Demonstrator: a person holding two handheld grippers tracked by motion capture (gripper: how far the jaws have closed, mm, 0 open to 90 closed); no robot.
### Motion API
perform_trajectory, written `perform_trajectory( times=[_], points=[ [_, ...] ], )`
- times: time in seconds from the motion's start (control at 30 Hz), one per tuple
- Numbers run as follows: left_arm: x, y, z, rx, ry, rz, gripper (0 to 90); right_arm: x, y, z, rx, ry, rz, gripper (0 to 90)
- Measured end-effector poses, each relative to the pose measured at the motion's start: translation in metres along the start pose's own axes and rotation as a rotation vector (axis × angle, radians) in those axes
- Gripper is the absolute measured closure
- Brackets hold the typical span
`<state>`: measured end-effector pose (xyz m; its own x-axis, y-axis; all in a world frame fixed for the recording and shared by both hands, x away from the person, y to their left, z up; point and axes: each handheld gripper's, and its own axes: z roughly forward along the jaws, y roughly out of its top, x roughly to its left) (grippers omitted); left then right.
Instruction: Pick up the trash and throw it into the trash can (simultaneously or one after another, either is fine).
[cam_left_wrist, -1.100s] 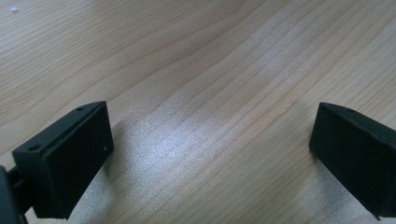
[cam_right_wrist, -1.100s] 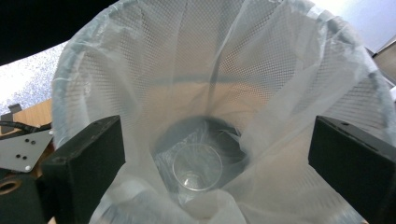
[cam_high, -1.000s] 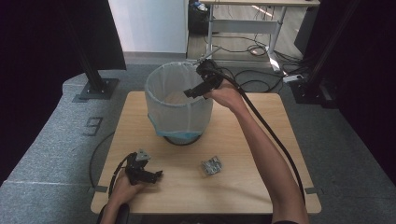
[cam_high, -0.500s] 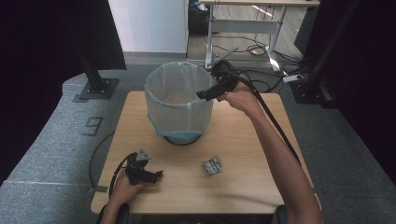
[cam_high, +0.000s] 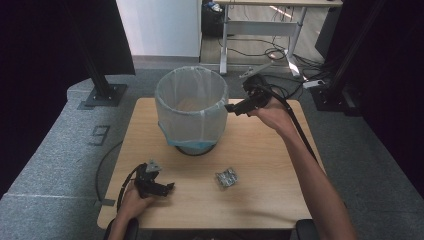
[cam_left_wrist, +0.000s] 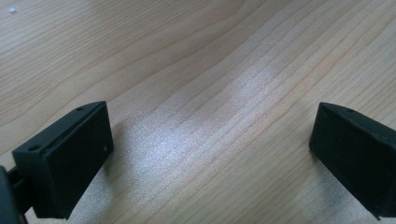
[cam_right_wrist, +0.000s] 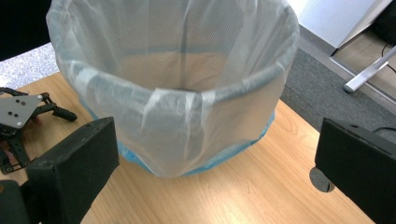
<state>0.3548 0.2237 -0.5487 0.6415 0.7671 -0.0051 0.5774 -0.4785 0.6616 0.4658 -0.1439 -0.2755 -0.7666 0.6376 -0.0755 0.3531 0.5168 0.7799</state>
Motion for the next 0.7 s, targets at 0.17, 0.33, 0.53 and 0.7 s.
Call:
perform_trajectory(
  times=[0.17, 0.33, 0.53, 0.7],
  points=[
    [0.0, 0.0, 0.0, -0.001, 0.0, -0.002, 0.0, -0.002, -0.014, -0.002, -0.009, -0.008, 0.004, 0.0],
    [0.0, 0.0, 0.0, -0.001, 0.002, -0.001, 0.0, -0.001, -0.028, -0.005, -0.011, -0.016, 0.002, 0.0],
    [0.0, 0.0, 0.0, -0.003, 0.001, -0.003, 0.0, 0.0, -0.047, -0.005, -0.025, -0.037, 0.0, 0.0],
    [0.0, 0.0, 0.0, -0.003, 0.002, -0.003, 0.0, 0.002, -0.062, -0.002, -0.023, -0.043, 0.007, 0.0]
  ],
)
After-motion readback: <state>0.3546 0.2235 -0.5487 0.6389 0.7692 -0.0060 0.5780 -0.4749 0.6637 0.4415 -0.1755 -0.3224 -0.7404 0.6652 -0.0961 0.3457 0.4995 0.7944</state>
